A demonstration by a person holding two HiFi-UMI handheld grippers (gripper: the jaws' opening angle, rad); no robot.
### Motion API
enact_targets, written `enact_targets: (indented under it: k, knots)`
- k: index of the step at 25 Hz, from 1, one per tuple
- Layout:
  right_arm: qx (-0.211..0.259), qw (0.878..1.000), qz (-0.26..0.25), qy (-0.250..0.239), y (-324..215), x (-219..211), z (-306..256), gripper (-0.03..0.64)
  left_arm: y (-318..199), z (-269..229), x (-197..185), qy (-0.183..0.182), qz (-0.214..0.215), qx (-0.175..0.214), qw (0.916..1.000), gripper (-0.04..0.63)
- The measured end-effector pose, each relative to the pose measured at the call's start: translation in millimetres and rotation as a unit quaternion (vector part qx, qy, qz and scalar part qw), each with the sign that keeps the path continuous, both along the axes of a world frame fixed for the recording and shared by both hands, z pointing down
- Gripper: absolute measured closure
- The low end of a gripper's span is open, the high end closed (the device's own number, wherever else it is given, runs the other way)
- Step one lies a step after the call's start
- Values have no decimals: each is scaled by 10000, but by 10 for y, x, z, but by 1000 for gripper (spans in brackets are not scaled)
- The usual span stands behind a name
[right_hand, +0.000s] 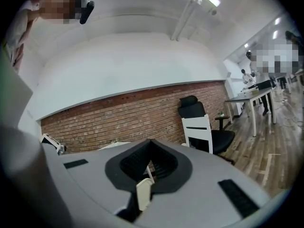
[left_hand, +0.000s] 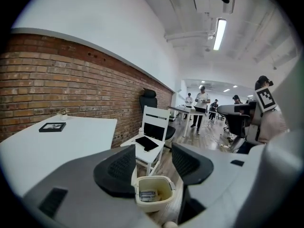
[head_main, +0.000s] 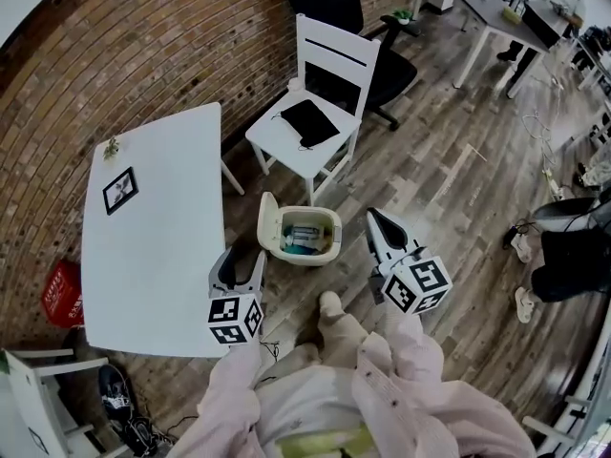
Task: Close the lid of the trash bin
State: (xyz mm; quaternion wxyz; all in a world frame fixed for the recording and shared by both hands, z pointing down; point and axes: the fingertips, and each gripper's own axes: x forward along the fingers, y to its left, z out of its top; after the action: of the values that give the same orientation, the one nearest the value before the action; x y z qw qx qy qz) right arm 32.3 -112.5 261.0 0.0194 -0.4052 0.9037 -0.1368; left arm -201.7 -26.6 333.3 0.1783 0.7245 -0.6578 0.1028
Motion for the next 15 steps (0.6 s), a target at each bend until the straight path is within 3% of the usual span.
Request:
enact_targets:
  k: [15]
  knots:
    - [-340, 9956, -874, 55, -938, -387, 300, 614, -560, 464, -98, 166, -503, -607, 9968, 347]
